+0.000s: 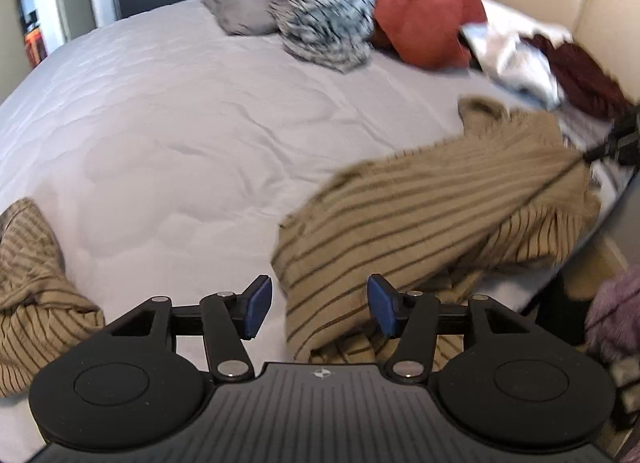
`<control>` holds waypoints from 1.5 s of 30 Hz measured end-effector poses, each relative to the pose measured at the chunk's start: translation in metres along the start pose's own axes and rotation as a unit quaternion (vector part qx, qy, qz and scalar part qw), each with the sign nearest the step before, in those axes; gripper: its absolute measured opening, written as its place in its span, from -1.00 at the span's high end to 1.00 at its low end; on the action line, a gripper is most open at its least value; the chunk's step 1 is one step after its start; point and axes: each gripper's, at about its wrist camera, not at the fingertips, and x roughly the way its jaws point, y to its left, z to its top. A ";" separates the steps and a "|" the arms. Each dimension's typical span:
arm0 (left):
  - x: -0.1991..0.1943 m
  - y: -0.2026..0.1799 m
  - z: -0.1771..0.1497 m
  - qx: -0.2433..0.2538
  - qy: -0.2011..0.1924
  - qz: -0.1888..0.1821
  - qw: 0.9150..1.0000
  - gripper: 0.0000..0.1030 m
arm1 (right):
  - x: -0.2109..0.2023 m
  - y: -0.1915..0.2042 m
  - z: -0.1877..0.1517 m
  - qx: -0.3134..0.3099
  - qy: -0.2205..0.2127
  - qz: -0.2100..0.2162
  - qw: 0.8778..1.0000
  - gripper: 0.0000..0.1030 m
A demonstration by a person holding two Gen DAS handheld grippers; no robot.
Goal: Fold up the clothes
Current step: 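Pull the shirt flat on the bed with the right tool, then grasp the striped tan shirt edge with the left tool while the right tool holds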
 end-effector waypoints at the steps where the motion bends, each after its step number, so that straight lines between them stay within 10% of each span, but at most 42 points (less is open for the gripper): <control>1: 0.004 -0.004 0.001 0.009 0.010 0.003 1.000 0.64 | 0.000 -0.001 -0.001 0.001 0.000 0.001 1.000 0.92; 2: 0.007 -0.007 0.002 0.013 0.017 0.004 1.000 1.00 | 0.000 -0.002 -0.002 0.000 -0.001 0.001 1.000 0.92; 11: -0.071 -0.012 0.031 0.023 -0.140 0.086 0.986 1.00 | -0.013 -0.011 0.007 0.043 -0.046 -0.010 0.998 0.92; 18: -0.124 0.003 0.048 0.001 -0.261 0.135 0.956 1.00 | -0.056 -0.031 0.021 0.130 -0.155 -0.057 0.978 0.95; 26: -0.085 -0.022 0.014 0.127 -0.125 0.004 0.984 1.00 | -0.041 -0.007 0.032 0.098 -0.148 0.014 0.984 0.81; 29: -0.057 -0.043 -0.016 0.183 -0.052 -0.039 0.981 1.00 | -0.030 0.010 0.040 0.069 -0.135 0.023 0.988 0.07; 34: -0.024 -0.062 -0.066 0.246 0.046 -0.068 0.966 1.00 | -0.025 0.027 0.056 0.034 -0.145 0.022 0.989 0.04; 39: -0.028 -0.059 -0.075 0.247 0.049 -0.071 0.965 0.85 | -0.027 0.036 0.072 0.014 -0.157 0.021 0.987 0.03; 43: -0.049 -0.046 -0.062 0.208 0.010 -0.090 0.974 0.05 | -0.026 0.044 0.078 0.000 -0.154 0.016 0.988 0.03; 45: -0.058 -0.041 -0.054 0.189 -0.017 -0.092 0.978 0.05 | -0.025 0.045 0.079 -0.004 -0.152 0.012 0.988 0.03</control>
